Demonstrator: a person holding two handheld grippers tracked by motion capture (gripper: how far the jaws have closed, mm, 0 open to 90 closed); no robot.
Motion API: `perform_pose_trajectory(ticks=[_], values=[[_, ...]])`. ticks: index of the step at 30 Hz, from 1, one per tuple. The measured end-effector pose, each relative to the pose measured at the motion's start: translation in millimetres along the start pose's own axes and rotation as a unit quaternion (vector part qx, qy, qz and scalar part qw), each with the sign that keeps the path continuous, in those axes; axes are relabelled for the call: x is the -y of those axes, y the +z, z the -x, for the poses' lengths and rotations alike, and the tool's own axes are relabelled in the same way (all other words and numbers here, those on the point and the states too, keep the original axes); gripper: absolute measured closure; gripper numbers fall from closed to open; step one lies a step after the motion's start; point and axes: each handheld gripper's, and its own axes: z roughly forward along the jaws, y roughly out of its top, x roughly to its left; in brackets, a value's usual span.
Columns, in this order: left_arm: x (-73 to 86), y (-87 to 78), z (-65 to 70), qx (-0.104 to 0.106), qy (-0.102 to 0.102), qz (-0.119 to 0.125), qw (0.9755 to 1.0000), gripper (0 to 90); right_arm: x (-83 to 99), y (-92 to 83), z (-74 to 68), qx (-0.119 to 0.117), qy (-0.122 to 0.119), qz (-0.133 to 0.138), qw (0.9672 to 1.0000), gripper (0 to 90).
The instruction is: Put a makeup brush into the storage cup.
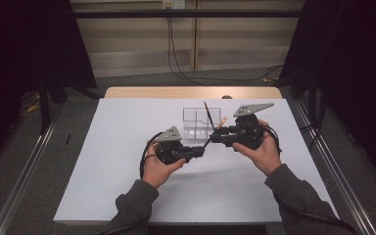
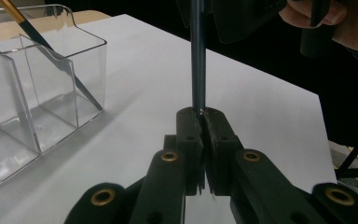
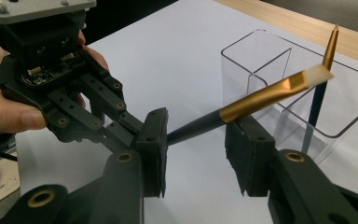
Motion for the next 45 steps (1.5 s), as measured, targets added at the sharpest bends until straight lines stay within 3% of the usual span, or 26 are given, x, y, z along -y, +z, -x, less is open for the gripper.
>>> perform_pose_trajectory(ticks=[21, 45], values=[[3.4, 11.0, 5.8, 0.012, -0.009, -0.011, 0.9998, 85.7, -3.8, -0.5, -2.5, 0.006, 0.007, 0.02, 0.9998, 73.1], [4.4, 24.1, 8.9, 0.024, -0.025, 0.002, 0.9994, 85.2, -7.8, 2.8, -7.1, -0.005, 0.015, 0.034, 0.9993, 81.2]])
